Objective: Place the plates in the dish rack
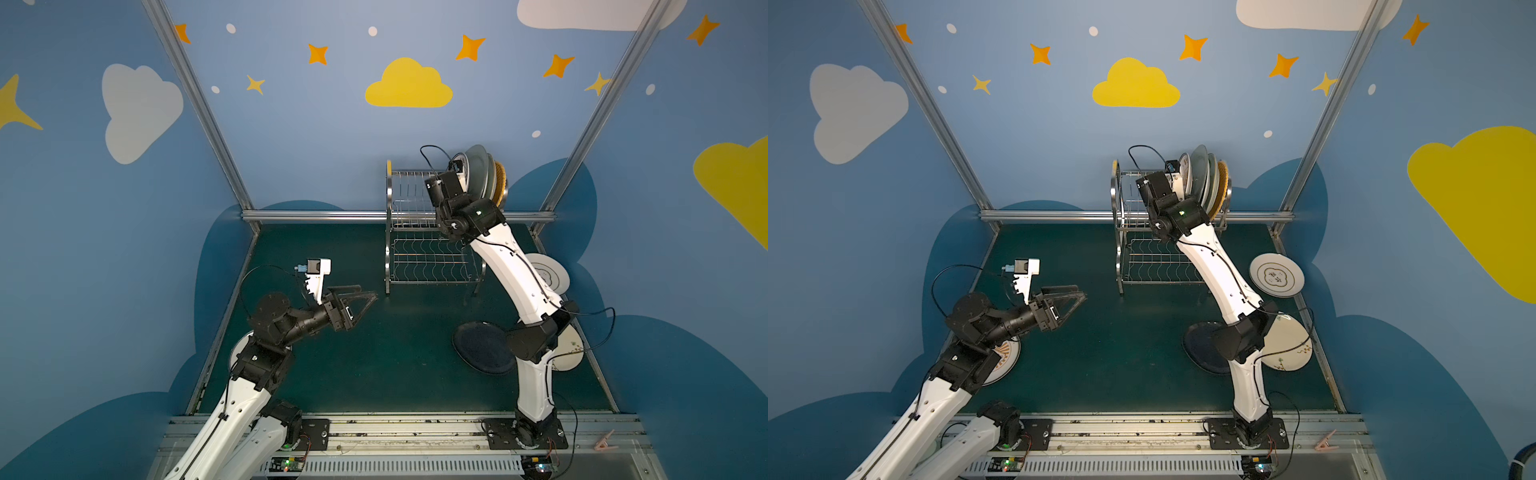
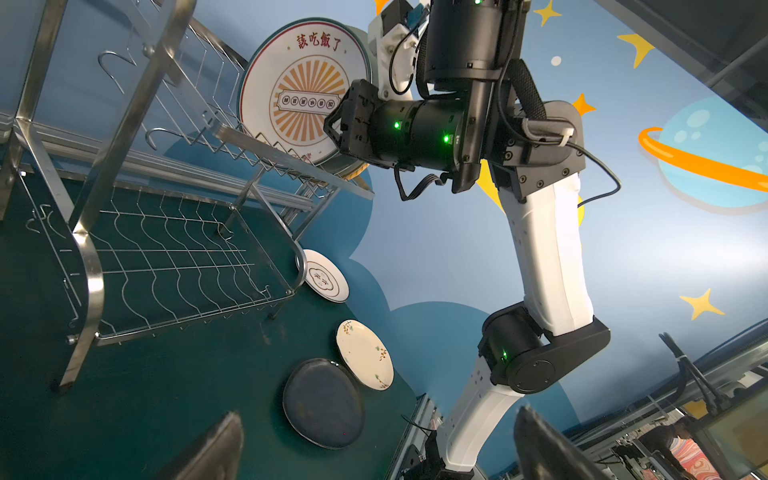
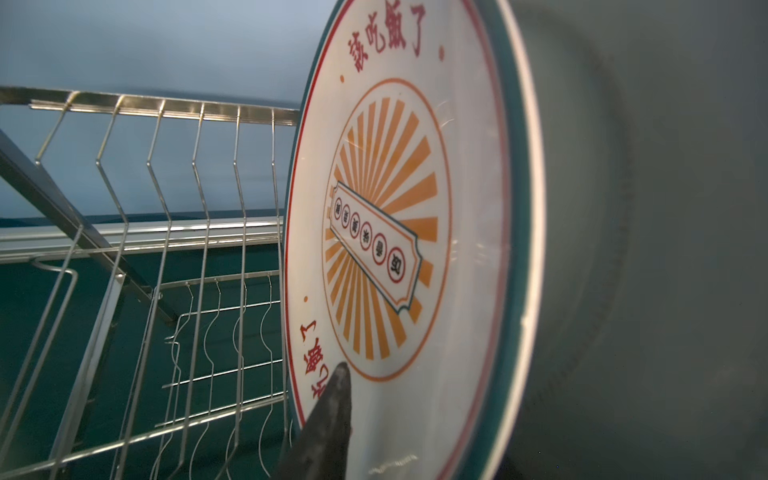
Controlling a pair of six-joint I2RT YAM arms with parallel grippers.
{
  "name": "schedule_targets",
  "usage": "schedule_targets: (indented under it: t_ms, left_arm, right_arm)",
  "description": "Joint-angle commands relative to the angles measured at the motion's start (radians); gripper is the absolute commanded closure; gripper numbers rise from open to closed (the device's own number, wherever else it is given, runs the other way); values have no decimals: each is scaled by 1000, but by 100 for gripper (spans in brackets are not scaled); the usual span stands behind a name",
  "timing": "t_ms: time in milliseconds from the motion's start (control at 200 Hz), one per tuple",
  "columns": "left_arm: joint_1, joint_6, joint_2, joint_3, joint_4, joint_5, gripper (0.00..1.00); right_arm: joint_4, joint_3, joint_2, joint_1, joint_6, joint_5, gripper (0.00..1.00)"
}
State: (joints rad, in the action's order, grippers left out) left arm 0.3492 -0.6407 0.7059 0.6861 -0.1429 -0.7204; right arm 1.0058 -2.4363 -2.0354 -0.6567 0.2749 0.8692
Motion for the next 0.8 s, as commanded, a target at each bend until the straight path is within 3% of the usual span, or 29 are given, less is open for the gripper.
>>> schedule_targets:
  t_ms: [0, 120, 340, 791]
  left_arm:
    - [-2, 4, 0, 1, -28, -1, 0]
    - [-3, 6, 1, 0, -29, -1, 0]
    - [-4, 5, -2, 1, -28, 1, 0]
    - [-4, 7, 0, 1, -26, 3, 0]
  right_arm:
    - [-8, 2, 42, 2, -31, -33, 64]
    - [-34, 2, 53, 2, -57, -50, 62]
    - [-48, 2, 57, 2, -83, -59, 45]
    - [-141, 33, 49, 9, -182, -115, 49]
